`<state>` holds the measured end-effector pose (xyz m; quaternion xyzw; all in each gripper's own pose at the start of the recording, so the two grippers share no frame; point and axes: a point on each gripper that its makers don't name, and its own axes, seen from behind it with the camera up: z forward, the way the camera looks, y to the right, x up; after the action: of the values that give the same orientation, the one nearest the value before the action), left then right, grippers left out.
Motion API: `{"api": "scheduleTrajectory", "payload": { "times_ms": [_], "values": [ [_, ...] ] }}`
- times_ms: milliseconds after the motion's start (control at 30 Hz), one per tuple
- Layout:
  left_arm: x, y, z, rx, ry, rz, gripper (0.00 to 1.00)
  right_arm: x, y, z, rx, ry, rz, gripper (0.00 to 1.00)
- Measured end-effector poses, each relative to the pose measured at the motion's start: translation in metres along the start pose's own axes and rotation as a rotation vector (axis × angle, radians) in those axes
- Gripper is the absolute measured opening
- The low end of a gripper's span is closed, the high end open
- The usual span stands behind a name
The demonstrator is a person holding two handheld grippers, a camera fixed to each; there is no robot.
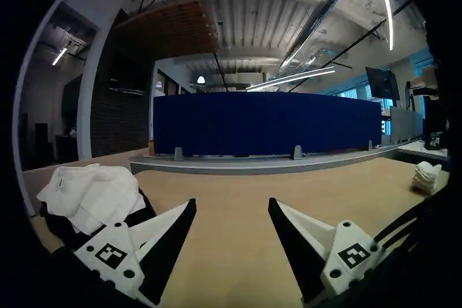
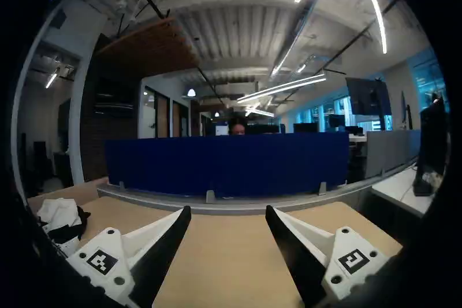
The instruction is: Fold towel
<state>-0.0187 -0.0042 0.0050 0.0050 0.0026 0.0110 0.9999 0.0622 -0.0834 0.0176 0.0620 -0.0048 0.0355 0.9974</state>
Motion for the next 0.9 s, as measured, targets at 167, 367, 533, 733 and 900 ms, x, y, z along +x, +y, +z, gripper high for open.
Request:
{"api": "scheduleTrajectory", "payload": {
  "times_ms": [167,367,533,733,900],
  "values": [
    [0.000,0.000,0.000,0.000,0.000,0.000,0.92,0.011,0.013,-0.007,-0.015,0.019,0.004,1.00],
    [0.000,0.000,0.000,0.000,0.000,0.000,0.92,0.021,0.036,-0.013,-0.040,0.043,-0.006,1.00],
    [0.000,0.000,-0.001,0.000,0.000,0.000,0.92,0.023,0.060,-0.014,-0.076,0.062,-0.021,1.00],
    [0.000,0.000,-0.001,0.000,0.000,0.000,0.93,0.006,0.082,-0.013,-0.106,0.052,-0.039,1.00],
    [0.000,0.000,-0.002,0.000,0.000,0.000,0.93,-0.011,0.085,-0.011,-0.095,0.039,-0.035,1.00]
  ]
}}
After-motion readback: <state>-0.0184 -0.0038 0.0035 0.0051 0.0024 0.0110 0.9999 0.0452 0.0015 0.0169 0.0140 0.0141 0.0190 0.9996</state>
